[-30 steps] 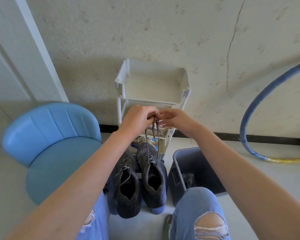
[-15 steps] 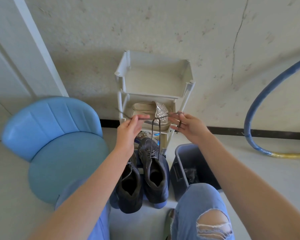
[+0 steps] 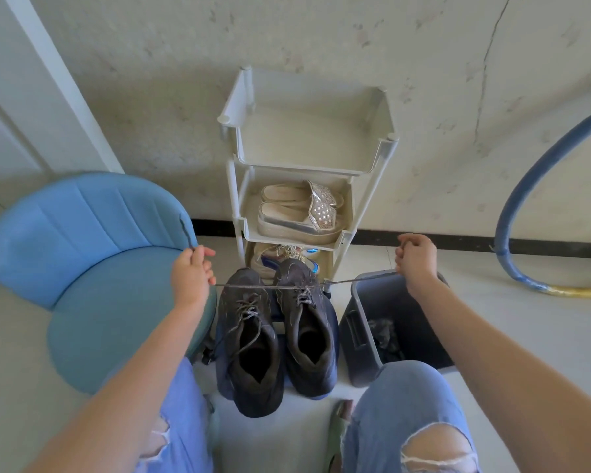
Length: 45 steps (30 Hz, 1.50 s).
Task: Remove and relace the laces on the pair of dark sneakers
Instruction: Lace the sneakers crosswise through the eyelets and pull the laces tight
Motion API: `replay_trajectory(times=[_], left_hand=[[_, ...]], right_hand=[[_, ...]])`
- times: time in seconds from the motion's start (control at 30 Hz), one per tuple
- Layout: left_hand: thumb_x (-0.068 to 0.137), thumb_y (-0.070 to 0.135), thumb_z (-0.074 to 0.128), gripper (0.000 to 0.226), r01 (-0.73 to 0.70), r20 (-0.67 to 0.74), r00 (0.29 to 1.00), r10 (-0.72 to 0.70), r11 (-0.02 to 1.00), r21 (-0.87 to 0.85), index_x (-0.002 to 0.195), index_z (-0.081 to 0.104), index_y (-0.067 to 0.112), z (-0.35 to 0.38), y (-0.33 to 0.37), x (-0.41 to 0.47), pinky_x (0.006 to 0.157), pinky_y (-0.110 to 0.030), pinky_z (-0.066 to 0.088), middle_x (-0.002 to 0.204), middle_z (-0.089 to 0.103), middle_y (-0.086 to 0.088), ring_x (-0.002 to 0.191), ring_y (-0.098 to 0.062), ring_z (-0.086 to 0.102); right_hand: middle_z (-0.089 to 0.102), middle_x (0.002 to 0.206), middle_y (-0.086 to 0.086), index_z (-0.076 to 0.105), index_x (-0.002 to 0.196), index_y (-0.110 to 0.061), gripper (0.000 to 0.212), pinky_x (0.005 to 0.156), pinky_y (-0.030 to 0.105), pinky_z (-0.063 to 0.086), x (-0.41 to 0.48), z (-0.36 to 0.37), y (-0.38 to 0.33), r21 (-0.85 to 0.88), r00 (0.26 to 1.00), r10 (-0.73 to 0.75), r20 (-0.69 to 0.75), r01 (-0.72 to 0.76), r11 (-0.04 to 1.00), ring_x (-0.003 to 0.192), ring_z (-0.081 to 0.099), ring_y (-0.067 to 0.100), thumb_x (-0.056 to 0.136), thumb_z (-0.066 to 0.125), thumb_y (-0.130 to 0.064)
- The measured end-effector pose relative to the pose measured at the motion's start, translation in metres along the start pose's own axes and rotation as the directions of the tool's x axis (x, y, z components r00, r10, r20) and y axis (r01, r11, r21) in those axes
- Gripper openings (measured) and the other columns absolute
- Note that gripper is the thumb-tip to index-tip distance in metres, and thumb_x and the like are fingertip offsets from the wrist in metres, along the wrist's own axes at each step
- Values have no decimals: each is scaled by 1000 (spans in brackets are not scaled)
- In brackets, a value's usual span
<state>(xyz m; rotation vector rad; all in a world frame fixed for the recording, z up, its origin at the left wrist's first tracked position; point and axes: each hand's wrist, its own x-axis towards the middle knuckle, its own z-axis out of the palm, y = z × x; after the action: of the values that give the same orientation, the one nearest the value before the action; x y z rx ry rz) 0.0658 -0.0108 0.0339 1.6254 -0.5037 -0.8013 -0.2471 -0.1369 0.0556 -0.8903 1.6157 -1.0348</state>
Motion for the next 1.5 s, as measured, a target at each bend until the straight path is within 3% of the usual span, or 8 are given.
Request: replay_trajectory(times=[0.17,0.33,0.5,0.6,0.77,1.0,1.23,1.5], left_hand=[[99,12,37,27,40,-71,997,-19,951,305,86,60,2,-11,-28,28,53,-34,40,62,42,-7,53,-20,44],[97,13,47,37,158,54,954,-296,646,747,129,40,-5,-1,-43,34,86,-45,49,112,57,-28,93,-41,61],[95,28,54,44,-382,388,920,65,382,842,135,48,12,43,-46,-4,114,-39,21,148,34,-15,138,-30,26],[87,42,62,35,-517,619,785,-2,548,657,116,65,22,64,-49,-22,105,-34,34,113,67,6,110,-14,56],[83,39,67,27,-594,667,744,25,482,645,107,70,27,71,-59,-26,97,-30,38,97,72,8,98,-15,61],[89,31,62,11,-511,640,768,24,625,590,86,72,29,67,-52,-26,69,-10,38,78,71,13,78,0,61],[91,27,57,19,-425,538,805,-251,390,817,84,73,20,52,-49,-15,80,-26,48,81,73,5,79,-11,66],[73,71,59,79,-490,571,796,-199,341,802,133,44,21,74,-61,-35,100,-35,39,123,59,2,115,-19,55]], right_hand=[[56,88,11,55,108,-3,26,56,25,39,36,-7,29,-468,988,-151,25,146,872,66,49,17,96,33,2],[59,122,14,57,121,-6,28,88,33,47,47,-2,57,-753,985,25,172,115,648,105,57,25,98,41,-4],[38,149,-5,58,127,-28,47,117,44,16,12,43,74,-773,811,38,584,542,330,140,23,21,92,40,-3],[62,125,1,68,110,-21,32,111,42,35,-4,59,71,-587,636,103,765,621,520,121,52,18,93,44,-7],[60,118,-1,66,113,-19,27,102,28,34,-12,57,64,-518,506,186,842,665,538,110,46,10,92,53,-7],[64,91,-6,67,88,-15,7,87,22,40,-12,57,67,-543,593,135,794,590,598,84,56,-1,84,72,-14],[71,82,-7,66,80,-22,6,91,39,52,8,31,69,-752,775,140,616,526,396,82,66,9,85,70,-20],[56,123,1,47,130,-17,46,92,26,41,-12,54,77,-659,590,312,745,573,488,103,54,15,88,62,-28]])
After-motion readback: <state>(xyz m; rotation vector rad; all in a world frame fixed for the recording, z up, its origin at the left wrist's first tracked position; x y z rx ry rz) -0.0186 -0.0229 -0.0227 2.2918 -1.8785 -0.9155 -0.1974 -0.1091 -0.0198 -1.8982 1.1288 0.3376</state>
